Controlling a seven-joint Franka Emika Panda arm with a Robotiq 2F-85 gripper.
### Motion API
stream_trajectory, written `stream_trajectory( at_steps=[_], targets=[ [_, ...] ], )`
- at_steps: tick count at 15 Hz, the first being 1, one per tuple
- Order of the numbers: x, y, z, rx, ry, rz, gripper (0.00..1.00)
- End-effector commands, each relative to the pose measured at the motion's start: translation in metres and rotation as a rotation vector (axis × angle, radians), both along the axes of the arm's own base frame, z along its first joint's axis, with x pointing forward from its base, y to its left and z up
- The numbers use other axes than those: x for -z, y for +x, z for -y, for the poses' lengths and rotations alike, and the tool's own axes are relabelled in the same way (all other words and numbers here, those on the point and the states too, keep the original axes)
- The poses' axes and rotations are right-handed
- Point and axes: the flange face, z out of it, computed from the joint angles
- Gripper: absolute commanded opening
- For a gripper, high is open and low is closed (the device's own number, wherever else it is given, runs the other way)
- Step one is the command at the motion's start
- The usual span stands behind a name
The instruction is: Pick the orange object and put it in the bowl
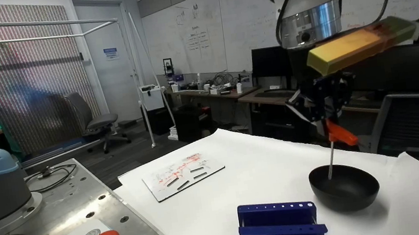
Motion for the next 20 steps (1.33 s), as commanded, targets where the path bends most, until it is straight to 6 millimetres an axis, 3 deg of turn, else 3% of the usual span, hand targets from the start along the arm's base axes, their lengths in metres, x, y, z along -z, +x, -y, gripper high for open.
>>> stream_trajectory(
  at_steps=[1, 3, 8, 12, 16, 17, 18, 20],
  targets=[
    [-0.004, 0.007, 0.036, 0.099, -0.093, -0.034, 0.15],
    [0.021, 0.021, 0.057, 0.13, -0.194, -0.031, 0.14],
    [0.11, 0.062, 0.097, 0.179, -0.33, -0.172, 0.14],
    [0.17, 0.086, 0.104, 0.151, -0.316, -0.284, 0.14],
    [0.192, 0.102, 0.098, 0.128, -0.317, -0.315, 0.17],
    [0.193, 0.105, 0.096, 0.119, -0.311, -0.317, 0.47],
    [0.194, 0.108, 0.094, 0.116, -0.31, -0.315, 0.49],
    [0.19, 0.111, 0.093, 0.106, -0.301, -0.31, 0.63]
  ],
)
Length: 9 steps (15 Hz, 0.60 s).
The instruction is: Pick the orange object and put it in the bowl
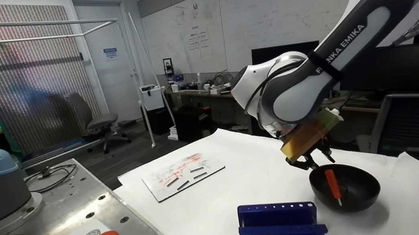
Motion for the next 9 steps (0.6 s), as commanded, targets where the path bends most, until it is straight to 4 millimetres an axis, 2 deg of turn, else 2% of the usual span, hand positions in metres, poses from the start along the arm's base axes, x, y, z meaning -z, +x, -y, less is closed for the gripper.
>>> stream_trajectory(
  at_steps=[1, 5, 9],
  targets=[
    [-0.018, 0.013, -0.001, -0.013, 0.021, -0.01, 0.7],
    [-0.047, 0.012, 0.007, -0.073, 0.092, 0.018, 1.0],
    [-0.096, -0.01, 0.012, -0.279, 0.197, 0.049, 1.0]
  ],
)
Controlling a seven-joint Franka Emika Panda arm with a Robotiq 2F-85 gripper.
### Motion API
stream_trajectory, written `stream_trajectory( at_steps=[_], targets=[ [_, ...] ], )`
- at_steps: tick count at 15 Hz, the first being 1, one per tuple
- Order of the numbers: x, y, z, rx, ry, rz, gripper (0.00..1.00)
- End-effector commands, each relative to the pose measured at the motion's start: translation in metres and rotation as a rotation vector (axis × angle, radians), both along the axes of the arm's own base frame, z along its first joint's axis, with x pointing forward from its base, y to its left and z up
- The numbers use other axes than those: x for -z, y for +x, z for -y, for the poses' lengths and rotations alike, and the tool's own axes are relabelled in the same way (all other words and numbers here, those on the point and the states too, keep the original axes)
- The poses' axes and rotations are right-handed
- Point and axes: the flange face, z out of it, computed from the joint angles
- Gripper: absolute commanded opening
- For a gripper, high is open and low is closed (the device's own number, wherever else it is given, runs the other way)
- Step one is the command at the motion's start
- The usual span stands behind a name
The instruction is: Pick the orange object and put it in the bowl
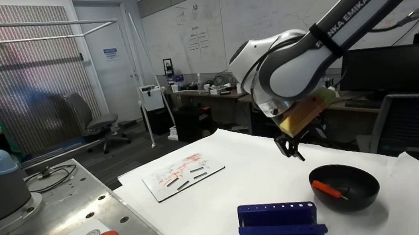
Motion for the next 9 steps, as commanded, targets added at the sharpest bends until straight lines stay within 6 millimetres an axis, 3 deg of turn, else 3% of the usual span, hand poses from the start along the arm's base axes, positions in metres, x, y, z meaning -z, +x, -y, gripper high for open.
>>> stream_trajectory(
  at_steps=[1, 5, 6, 9],
  targets=[
    [-0.055, -0.032, 0.006, -0.157, 0.104, 0.04, 1.0],
    [-0.091, -0.066, 0.01, -0.327, 0.207, 0.037, 1.0],
    [-0.075, -0.041, 0.007, -0.25, 0.153, 0.016, 1.0],
    [-0.08, -0.048, 0.008, -0.257, 0.158, 0.016, 1.0]
  ],
)
